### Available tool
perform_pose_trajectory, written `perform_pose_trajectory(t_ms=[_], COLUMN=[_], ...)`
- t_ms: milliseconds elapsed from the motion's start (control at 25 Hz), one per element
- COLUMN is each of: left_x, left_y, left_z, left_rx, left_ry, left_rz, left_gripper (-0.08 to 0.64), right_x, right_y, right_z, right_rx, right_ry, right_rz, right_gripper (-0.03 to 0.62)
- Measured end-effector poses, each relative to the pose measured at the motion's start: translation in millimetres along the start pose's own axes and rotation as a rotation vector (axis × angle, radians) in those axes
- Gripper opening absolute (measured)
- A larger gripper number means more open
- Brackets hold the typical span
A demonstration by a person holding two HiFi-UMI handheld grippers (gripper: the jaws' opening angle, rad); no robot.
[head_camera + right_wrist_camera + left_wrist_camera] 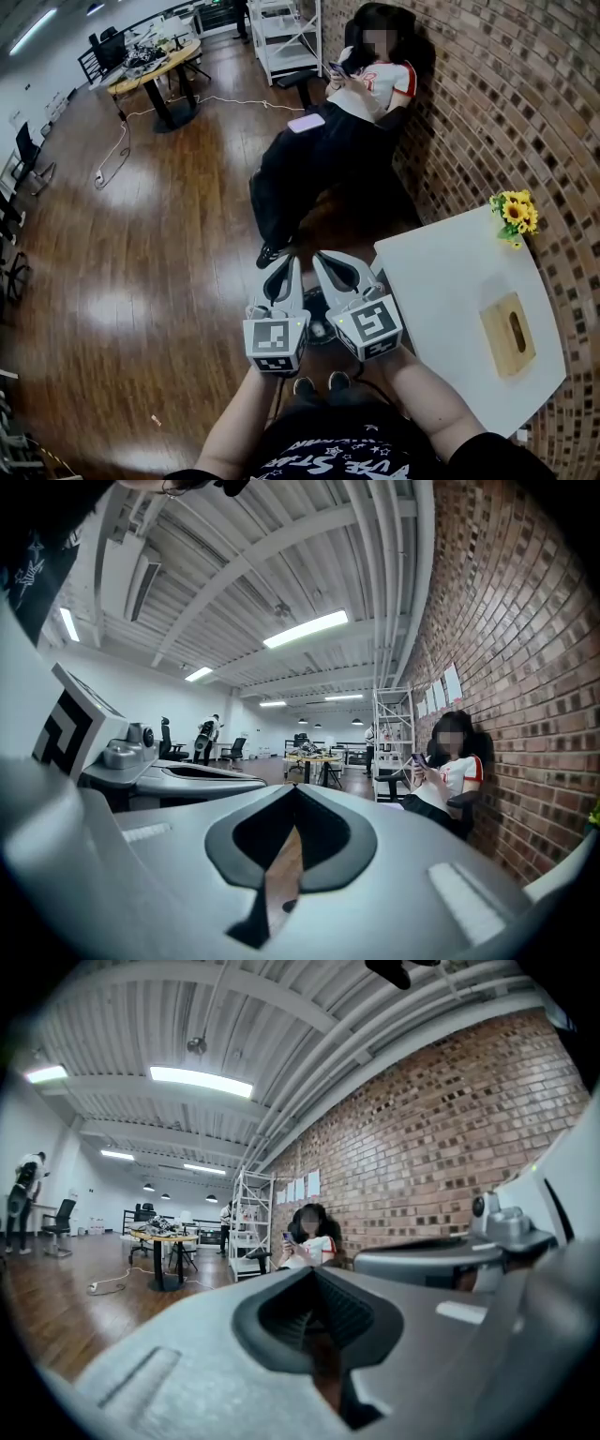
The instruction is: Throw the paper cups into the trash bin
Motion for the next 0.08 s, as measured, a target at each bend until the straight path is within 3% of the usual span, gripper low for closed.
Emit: perform_pose_trajectory(t_ms=[80], left_x=[6.5], left_y=[0.8], left_z=[0.6], left_rx=[-0.001], left_ry=[0.015], left_rz=[0.003], left_gripper=[0.005], right_x=[0.4], right_y=[0.5], right_z=[-1.1], right_rx=[0.008], right_ry=[0.011], right_rz=[0.003], right_gripper=[0.008])
Point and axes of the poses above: the fingertips, and each gripper's own axes: y backward along the fingers, z to its right, x out of its top, the point moved 5 cm from there along y, backward along the fingers, and after that the axes turned 10 degrees about -y, right-handed, at the moved point
